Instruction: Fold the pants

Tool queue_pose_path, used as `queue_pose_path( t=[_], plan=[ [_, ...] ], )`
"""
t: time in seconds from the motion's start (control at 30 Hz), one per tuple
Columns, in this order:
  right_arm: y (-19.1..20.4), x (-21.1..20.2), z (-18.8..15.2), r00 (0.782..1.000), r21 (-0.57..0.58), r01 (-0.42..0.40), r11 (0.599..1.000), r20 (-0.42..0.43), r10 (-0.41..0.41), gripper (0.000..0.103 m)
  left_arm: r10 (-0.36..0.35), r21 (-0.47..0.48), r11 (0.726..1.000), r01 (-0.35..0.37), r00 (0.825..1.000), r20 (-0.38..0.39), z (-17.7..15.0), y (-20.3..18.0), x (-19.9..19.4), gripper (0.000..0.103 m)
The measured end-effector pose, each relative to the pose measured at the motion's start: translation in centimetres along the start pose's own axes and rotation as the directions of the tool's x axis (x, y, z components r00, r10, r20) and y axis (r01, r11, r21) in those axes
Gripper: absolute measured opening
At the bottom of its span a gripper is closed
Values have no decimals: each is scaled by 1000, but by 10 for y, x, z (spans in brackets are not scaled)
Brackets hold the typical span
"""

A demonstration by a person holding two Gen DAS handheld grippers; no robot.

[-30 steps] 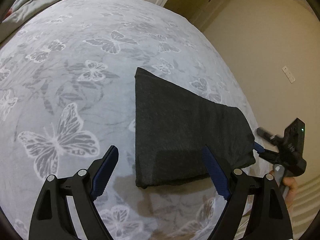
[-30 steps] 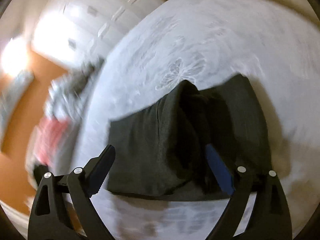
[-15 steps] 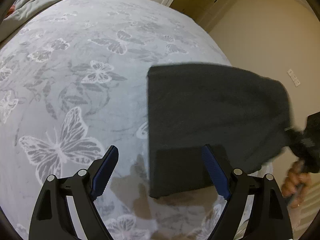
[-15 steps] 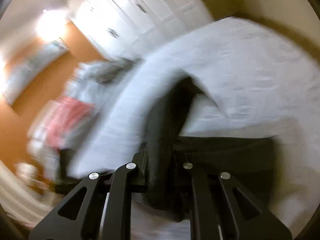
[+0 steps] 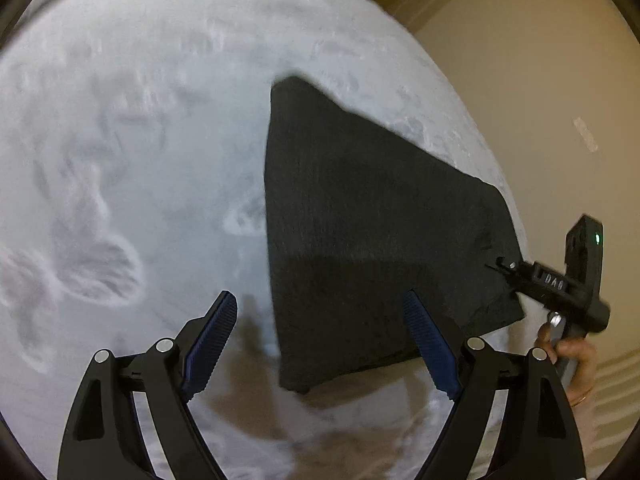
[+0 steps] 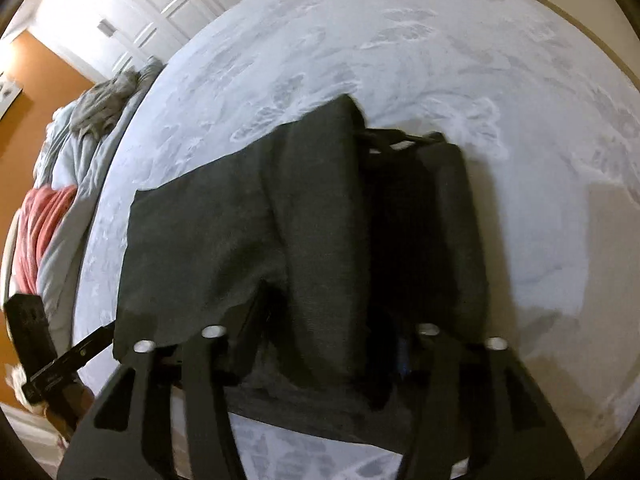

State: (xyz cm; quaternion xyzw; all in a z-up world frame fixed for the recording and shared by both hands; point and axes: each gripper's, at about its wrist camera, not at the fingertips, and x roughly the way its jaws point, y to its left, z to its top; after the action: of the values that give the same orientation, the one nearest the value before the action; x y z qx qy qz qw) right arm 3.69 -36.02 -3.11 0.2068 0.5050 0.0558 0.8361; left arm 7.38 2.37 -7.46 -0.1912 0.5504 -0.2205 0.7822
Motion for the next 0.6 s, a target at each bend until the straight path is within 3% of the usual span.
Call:
queue_pose_path(
  t=[0.03,0.07,0.1,0.13,0.2,0.3,0.37,0.43,0.47,0.5,0.53,0.6],
  plan=[
    [18,7,3,1000,-1,-6,1000,12,6,21,-36,-43,998,35,999,-20,0,6,6,79],
    [21,7,5,999,2,-28,1000,22,28,19,-71,-77,995,71,997,4,1,11,8,72],
    [22,1,7,998,6,-49,999,33,49,19,-88,-55,995,88,996,9,4,9,9,35],
    [24,-3,8,997,11,-69,998,44,69,18,-102,-33,994,102,994,-22,7,7,12,28],
    [24,-2,9,997,26,-69,997,43,68,23,-127,-44,991,126,992,-12,9,8,7,16],
    [19,11,8,998,64,-55,996,8,54,20,-153,-47,987,153,988,17,10,9,-11,12],
    [31,-1,9,987,63,-160,985,28,158,15,-179,-37,983,181,982,53,10,7,-34,11],
    [57,-29,9,931,-7,-360,933,70,359,14,-184,-32,982,186,980,72,7,10,-52,9],
    [69,-43,6,918,-66,-380,923,92,385,14,-165,-31,985,168,984,73,5,11,-56,9],
    [75,-50,3,921,-108,-367,924,102,377,14,-139,-32,989,142,988,65,3,14,-57,8],
    [72,-46,0,945,-122,-300,946,94,312,14,-65,-41,997,68,996,52,3,19,-53,8],
    [46,-18,-5,994,-56,-103,993,36,106,17,87,-31,996,-85,994,68,-2,25,-49,6]
  ],
)
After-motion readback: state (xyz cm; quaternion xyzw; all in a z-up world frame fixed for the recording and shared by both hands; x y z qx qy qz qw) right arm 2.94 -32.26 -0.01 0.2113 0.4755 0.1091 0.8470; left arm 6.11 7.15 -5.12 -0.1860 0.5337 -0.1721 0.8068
